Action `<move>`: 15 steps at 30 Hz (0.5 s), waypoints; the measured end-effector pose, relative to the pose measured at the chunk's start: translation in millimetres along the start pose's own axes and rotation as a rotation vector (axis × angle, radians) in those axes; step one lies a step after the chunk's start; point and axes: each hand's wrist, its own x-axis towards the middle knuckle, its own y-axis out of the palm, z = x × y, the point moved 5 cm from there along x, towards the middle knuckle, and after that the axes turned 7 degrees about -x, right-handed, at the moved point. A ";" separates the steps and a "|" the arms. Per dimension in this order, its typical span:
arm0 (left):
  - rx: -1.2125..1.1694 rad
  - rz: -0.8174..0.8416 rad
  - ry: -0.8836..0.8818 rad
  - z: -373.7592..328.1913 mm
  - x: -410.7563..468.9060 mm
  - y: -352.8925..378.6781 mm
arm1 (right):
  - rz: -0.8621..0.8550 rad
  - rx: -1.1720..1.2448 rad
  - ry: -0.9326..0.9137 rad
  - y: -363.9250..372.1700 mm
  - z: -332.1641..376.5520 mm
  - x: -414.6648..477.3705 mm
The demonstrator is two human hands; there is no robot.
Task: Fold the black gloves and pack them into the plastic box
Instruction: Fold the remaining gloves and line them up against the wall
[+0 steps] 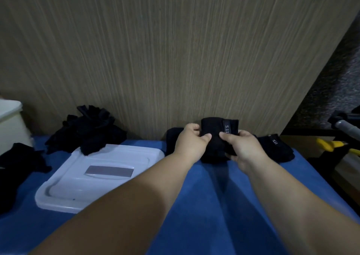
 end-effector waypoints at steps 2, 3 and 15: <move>0.336 -0.105 0.182 -5.1 6.7 -10.8 | -0.040 -0.064 -0.030 -3.2 -1.5 15.4; 0.468 -0.131 0.255 -4.8 9.0 -13.7 | -0.060 -0.108 -0.039 -4.5 -3.4 22.6; 0.960 0.240 0.315 51.0 27.9 0.3 | -0.179 -0.786 -0.340 13.6 -9.5 48.4</move>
